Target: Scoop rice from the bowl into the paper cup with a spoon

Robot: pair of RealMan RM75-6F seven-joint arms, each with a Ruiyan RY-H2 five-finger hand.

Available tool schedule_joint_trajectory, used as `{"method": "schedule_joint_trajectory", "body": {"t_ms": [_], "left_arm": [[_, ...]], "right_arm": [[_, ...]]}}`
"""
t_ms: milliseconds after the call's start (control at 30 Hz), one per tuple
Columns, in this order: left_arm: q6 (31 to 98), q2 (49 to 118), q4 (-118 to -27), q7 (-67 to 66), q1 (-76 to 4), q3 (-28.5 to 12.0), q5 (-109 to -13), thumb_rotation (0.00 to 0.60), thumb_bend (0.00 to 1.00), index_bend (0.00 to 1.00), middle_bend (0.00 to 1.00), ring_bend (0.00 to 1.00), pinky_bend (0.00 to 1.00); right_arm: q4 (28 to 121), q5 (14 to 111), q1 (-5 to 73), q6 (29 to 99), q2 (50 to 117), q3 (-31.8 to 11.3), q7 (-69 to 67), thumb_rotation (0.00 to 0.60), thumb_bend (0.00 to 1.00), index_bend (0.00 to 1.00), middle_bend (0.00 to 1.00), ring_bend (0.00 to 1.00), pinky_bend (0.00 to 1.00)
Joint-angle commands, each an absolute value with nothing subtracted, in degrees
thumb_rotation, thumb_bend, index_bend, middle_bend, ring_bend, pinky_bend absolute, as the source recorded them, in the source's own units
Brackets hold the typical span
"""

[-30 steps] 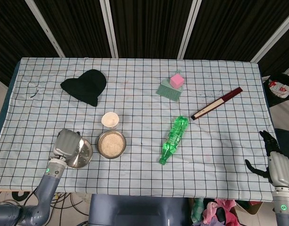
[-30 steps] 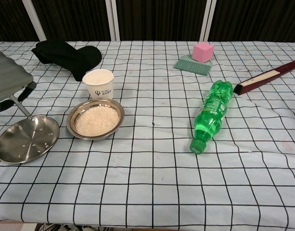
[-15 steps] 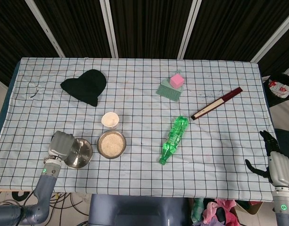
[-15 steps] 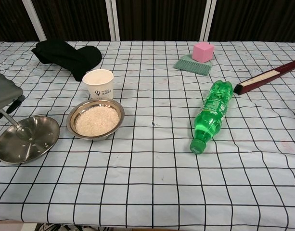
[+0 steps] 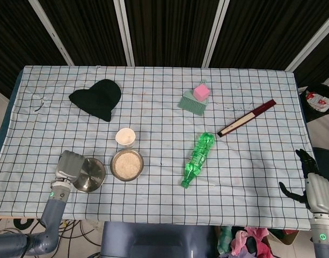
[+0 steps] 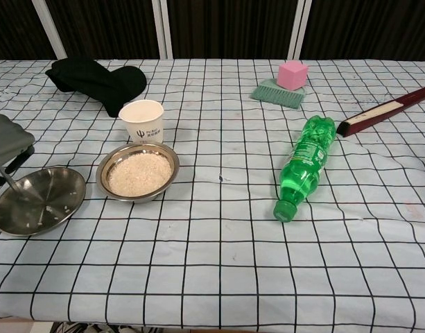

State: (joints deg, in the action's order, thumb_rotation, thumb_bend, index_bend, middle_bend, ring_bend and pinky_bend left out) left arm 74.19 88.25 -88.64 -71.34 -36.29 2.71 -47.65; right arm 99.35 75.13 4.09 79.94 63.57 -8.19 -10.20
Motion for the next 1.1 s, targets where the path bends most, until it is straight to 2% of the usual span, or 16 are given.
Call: {"method": "schedule_joint_trajectory", "body": {"t_ms": [33,400,433,500,600,667,800,833,900,1100], "left_arm": [[74.2,88.1,-88.9,-71.5,-36.2,2.5,-47.2,0.600,0.24,0.53,1.00,1.00,1.00],[77.2,85.6,-92.2,-66.4,-34.3,1.2,-49.4,0.600,0.18,0.42,1.00,1.00,1.00],[77.8,85.1,-92.7,-65.1,-33.8,1.2,-50.4,0.600,0.17,0.39,0.99,0.98,1.00],[79.8,83.7,-93.7,-61.5,-32.4,1.7,-53.8,0.600,0.17,0.32,0.91,0.90,0.95],[83.2,80.8,-95.4,-53.6,-29.2,3.1,-59.9,0.600,0.16,0.17,0.60,0.65,0.73],[84.8,79.0,-96.4,-49.4,-27.3,3.8,-62.6,0.600,0.15,0.11,0.36,0.44,0.53],[90.8,74.9,-95.5,-39.9,-22.3,6.9,-71.5,0.600,0.11,0.01,0.07,0.13,0.21],[92.2,74.4,-94.7,-37.9,-21.1,7.7,-73.6,0.600,0.09,0.00,0.02,0.06,0.12],[94.6,73.6,-93.4,-33.5,-18.4,8.7,-76.3,0.600,0.06,0.00,0.00,0.00,0.02],[98.6,72.1,-91.5,-26.1,-12.3,10.5,-79.8,0.600,0.02,0.00,0.00,0.00,0.00]], "right_arm": [[99.4,75.2,4.1,80.0,63.6,-8.2,-10.2,0.600,0.23,0.00,0.00,0.00,0.19],[99.2,75.6,4.1,80.0,63.6,-7.9,-9.8,0.600,0.23,0.00,0.00,0.00,0.19],[99.1,75.6,4.1,80.0,63.6,-7.9,-9.8,0.600,0.23,0.00,0.00,0.00,0.19],[99.1,75.7,4.1,79.9,63.6,-7.8,-9.6,0.600,0.23,0.00,0.00,0.00,0.19],[98.8,76.0,4.1,79.9,63.6,-7.6,-9.0,0.600,0.23,0.00,0.00,0.00,0.19],[98.6,76.1,4.2,79.7,63.6,-7.4,-8.4,0.600,0.23,0.00,0.00,0.00,0.19],[97.4,78.0,4.4,80.0,63.7,-6.6,-6.1,0.600,0.23,0.00,0.00,0.00,0.19],[97.0,78.6,4.5,80.3,63.8,-6.4,-5.3,0.600,0.23,0.00,0.00,0.00,0.19],[95.8,80.1,4.5,81.2,64.2,-5.9,-3.3,0.600,0.23,0.00,0.00,0.00,0.18],[94.0,82.2,4.6,82.5,65.1,-5.2,0.2,0.600,0.20,0.00,0.00,0.00,0.18]]}}
